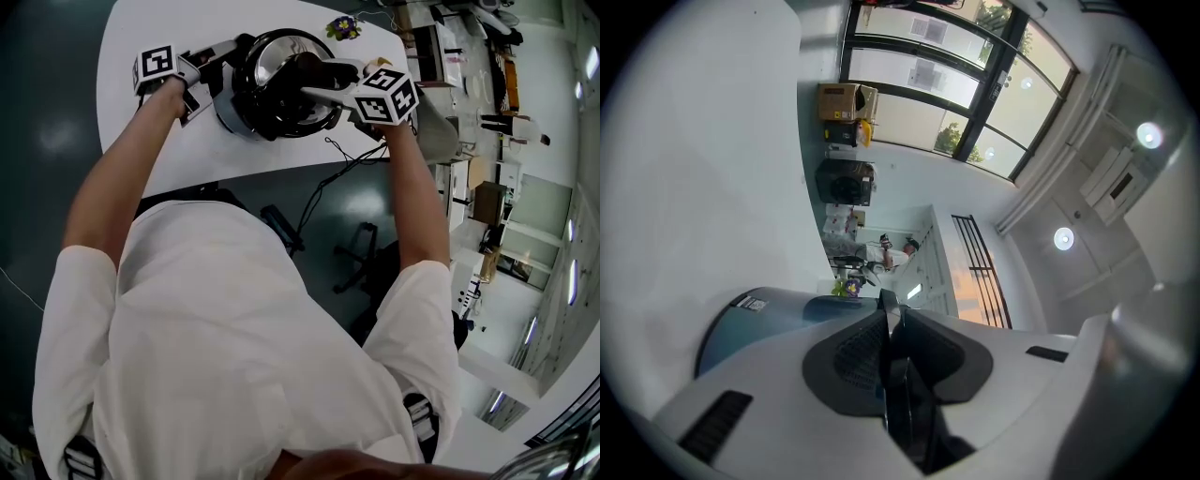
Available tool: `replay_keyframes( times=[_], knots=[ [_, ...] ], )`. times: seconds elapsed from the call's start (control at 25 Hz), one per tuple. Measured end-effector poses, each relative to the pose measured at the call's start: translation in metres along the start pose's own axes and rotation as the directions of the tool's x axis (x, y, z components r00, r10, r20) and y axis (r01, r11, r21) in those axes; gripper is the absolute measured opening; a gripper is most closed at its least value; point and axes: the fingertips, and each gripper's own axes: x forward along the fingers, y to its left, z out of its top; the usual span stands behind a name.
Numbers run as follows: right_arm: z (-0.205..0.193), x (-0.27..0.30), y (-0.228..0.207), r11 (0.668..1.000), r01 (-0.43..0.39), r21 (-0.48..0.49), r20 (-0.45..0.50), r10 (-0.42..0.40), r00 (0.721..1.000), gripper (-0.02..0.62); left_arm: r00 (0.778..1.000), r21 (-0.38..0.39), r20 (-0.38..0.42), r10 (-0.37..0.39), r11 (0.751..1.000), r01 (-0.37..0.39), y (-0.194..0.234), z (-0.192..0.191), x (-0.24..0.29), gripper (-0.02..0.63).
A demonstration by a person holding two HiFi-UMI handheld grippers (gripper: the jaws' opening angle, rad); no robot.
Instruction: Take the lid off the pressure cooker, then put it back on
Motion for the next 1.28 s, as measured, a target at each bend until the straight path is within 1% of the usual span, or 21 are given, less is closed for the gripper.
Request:
replay_keyframes(
  times=[0.2,0.44,0.64,0.76,0.92,1.04,1.08,1.12,1.16,1.2,1.24,1.28],
  knots=[
    [-0.002,0.000,0.002,0.996,-0.022,-0.087,-0.036,0.019,0.999,0.292,1.000,0.015,-0.004,-0.011,1.000,0.011,-0.007,-0.003,0.001,0.069],
    [-0.003,0.000,0.003,0.978,-0.064,-0.199,-0.083,0.048,0.995,0.295,0.999,0.000,0.023,0.023,1.000,-0.023,0.002,0.000,-0.002,0.069],
    [-0.001,-0.001,0.003,0.969,-0.068,-0.239,-0.064,0.054,0.996,0.298,1.000,0.013,0.027,0.011,1.000,-0.011,-0.004,-0.001,-0.001,0.069],
    [0.006,-0.002,0.004,0.970,-0.072,-0.231,-0.033,0.066,0.997,0.298,0.999,0.029,0.046,0.014,0.999,-0.015,-0.008,0.004,-0.004,0.072],
    [0.010,0.002,0.006,0.979,-0.067,-0.191,0.027,0.073,0.997,0.296,0.999,0.063,0.028,0.030,0.998,-0.032,-0.009,0.006,-0.009,0.080],
    [0.005,-0.010,0.004,0.979,-0.038,-0.199,0.082,0.055,0.995,0.296,0.998,0.125,0.003,0.055,0.991,-0.055,-0.007,0.003,-0.015,0.086],
    [0.004,-0.018,0.001,0.983,-0.029,-0.181,0.113,0.050,0.992,0.296,0.997,0.148,-0.001,0.074,0.986,-0.073,-0.005,0.004,-0.020,0.089],
    [0.004,-0.028,-0.003,0.988,-0.021,-0.151,0.155,0.045,0.987,0.296,0.995,0.172,0.000,0.098,0.980,-0.096,-0.002,0.007,-0.028,0.107],
    [0.005,-0.040,-0.008,0.993,-0.012,-0.116,0.210,0.036,0.977,0.296,0.992,0.198,0.011,0.122,0.973,-0.122,0.000,0.011,-0.037,0.107],
    [0.006,-0.054,-0.013,0.997,-0.001,-0.079,0.275,0.022,0.961,0.296,0.989,0.225,0.034,0.144,0.963,-0.148,0.000,0.017,-0.048,0.107],
    [0.007,-0.070,-0.018,0.999,0.011,-0.041,0.346,0.003,0.938,0.296,0.985,0.254,0.069,0.158,0.952,-0.171,-0.003,0.023,-0.060,0.107],
    [0.007,-0.087,-0.022,1.000,0.024,-0.005,0.419,-0.019,0.908,0.296,0.981,0.285,0.110,0.162,0.940,-0.187,-0.009,0.028,-0.071,0.107]
  ],
)
